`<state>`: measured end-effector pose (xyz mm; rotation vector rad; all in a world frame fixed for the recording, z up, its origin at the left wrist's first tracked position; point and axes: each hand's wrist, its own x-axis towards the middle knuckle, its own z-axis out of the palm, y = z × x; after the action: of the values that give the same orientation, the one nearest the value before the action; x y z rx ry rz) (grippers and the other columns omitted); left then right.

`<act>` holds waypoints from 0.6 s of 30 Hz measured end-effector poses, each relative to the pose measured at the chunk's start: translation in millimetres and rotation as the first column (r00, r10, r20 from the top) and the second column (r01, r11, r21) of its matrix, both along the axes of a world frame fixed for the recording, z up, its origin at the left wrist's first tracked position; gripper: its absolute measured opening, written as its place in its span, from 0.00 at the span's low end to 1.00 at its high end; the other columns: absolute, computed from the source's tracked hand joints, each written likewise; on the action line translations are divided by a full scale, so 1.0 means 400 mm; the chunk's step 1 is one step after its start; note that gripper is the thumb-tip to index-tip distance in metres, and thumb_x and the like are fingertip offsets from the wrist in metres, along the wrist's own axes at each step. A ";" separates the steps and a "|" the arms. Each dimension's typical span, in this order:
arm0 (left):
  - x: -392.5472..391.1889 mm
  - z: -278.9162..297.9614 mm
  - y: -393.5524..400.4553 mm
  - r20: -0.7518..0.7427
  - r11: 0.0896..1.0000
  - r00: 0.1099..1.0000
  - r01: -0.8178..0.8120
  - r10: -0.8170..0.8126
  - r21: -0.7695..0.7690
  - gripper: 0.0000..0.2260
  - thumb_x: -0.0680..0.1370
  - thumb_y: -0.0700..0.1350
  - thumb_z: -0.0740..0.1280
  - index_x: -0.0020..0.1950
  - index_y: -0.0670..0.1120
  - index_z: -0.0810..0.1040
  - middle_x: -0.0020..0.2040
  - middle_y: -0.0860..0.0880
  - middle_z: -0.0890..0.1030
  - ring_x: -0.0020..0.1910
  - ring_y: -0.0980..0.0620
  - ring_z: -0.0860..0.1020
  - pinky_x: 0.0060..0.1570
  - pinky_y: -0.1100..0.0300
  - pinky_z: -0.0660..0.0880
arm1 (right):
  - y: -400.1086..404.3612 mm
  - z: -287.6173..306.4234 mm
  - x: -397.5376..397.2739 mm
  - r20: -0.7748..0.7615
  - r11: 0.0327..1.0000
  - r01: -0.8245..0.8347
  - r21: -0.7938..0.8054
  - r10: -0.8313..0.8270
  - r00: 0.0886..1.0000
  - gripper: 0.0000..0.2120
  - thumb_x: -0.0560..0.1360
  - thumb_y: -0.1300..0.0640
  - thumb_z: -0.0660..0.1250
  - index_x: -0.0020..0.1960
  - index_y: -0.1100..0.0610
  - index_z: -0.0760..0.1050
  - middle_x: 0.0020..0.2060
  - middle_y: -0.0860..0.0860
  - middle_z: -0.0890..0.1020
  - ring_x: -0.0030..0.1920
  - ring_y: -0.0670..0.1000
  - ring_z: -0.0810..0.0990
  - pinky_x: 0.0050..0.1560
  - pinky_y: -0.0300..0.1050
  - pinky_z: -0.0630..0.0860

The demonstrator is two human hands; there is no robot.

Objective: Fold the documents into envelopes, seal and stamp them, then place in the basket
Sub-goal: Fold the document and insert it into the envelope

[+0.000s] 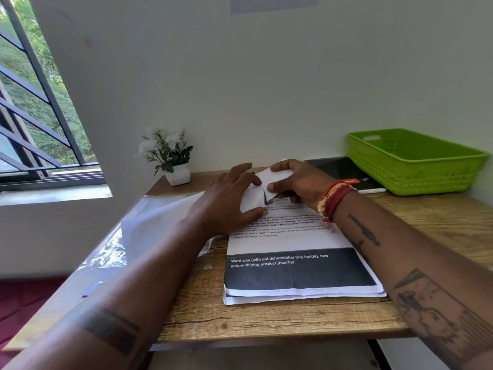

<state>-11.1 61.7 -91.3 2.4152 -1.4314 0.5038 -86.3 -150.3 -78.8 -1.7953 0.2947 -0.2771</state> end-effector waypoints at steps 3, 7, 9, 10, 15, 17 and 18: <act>0.005 -0.001 0.004 -0.012 1.000 1.000 -0.011 0.011 -0.005 0.28 0.72 0.69 0.68 0.69 0.60 0.66 0.80 0.53 0.58 0.76 0.45 0.65 0.73 0.42 0.63 | 0.007 -0.003 0.014 0.025 0.999 0.022 0.030 -0.023 0.999 0.36 0.70 0.58 0.79 0.72 0.45 0.65 0.55 0.58 0.79 0.43 0.57 0.84 0.34 0.48 0.76; 0.003 0.004 0.005 -0.004 1.000 1.000 -0.013 0.013 -0.010 0.29 0.72 0.69 0.68 0.69 0.60 0.66 0.81 0.54 0.57 0.75 0.44 0.65 0.73 0.41 0.63 | -0.043 0.020 0.026 0.090 0.952 0.273 0.136 -0.286 0.954 0.30 0.75 0.57 0.71 0.74 0.50 0.65 0.57 0.58 0.79 0.48 0.63 0.86 0.37 0.49 0.77; -0.002 0.007 0.002 0.003 1.000 1.000 -0.009 0.009 -0.006 0.29 0.73 0.69 0.68 0.69 0.60 0.65 0.81 0.54 0.56 0.76 0.44 0.65 0.73 0.40 0.63 | -0.062 0.017 0.017 0.074 0.960 0.266 0.082 -0.272 0.959 0.23 0.75 0.60 0.72 0.69 0.54 0.72 0.52 0.57 0.83 0.42 0.58 0.86 0.32 0.45 0.74; -0.003 0.007 0.001 0.007 1.000 1.000 -0.005 0.005 -0.003 0.29 0.73 0.69 0.68 0.69 0.60 0.65 0.81 0.54 0.56 0.76 0.44 0.65 0.73 0.40 0.63 | -0.059 0.013 0.013 0.054 0.974 0.219 0.059 -0.222 0.973 0.20 0.74 0.60 0.73 0.65 0.55 0.77 0.50 0.57 0.85 0.40 0.55 0.84 0.32 0.44 0.73; -0.005 0.006 0.001 0.047 1.000 0.999 0.021 -0.021 0.009 0.29 0.73 0.68 0.67 0.69 0.59 0.66 0.80 0.53 0.57 0.76 0.44 0.65 0.73 0.42 0.63 | 0.008 -0.001 0.011 -0.051 1.000 0.017 -0.009 -0.018 0.999 0.10 0.69 0.55 0.76 0.50 0.53 0.86 0.48 0.60 0.86 0.42 0.56 0.75 0.29 0.42 0.63; -0.004 0.005 0.002 0.064 1.000 0.998 0.026 -0.026 -0.001 0.28 0.73 0.68 0.68 0.69 0.59 0.67 0.81 0.54 0.56 0.76 0.45 0.65 0.73 0.43 0.63 | 0.022 0.009 0.006 -0.054 1.000 -0.010 -0.015 0.009 0.999 0.12 0.70 0.53 0.76 0.52 0.54 0.86 0.49 0.60 0.86 0.42 0.55 0.77 0.30 0.43 0.65; -0.004 0.004 0.002 0.072 1.000 0.997 0.026 -0.025 -0.010 0.28 0.73 0.68 0.68 0.69 0.59 0.67 0.81 0.54 0.56 0.76 0.45 0.65 0.73 0.44 0.63 | 0.020 0.015 0.002 -0.045 1.000 0.001 -0.002 -0.001 0.999 0.11 0.72 0.54 0.75 0.52 0.56 0.85 0.47 0.58 0.87 0.42 0.54 0.81 0.32 0.43 0.69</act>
<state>-12.8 62.5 -89.7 2.3893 -1.4823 0.5963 -85.7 -142.1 -72.8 -1.8047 0.3275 -0.2379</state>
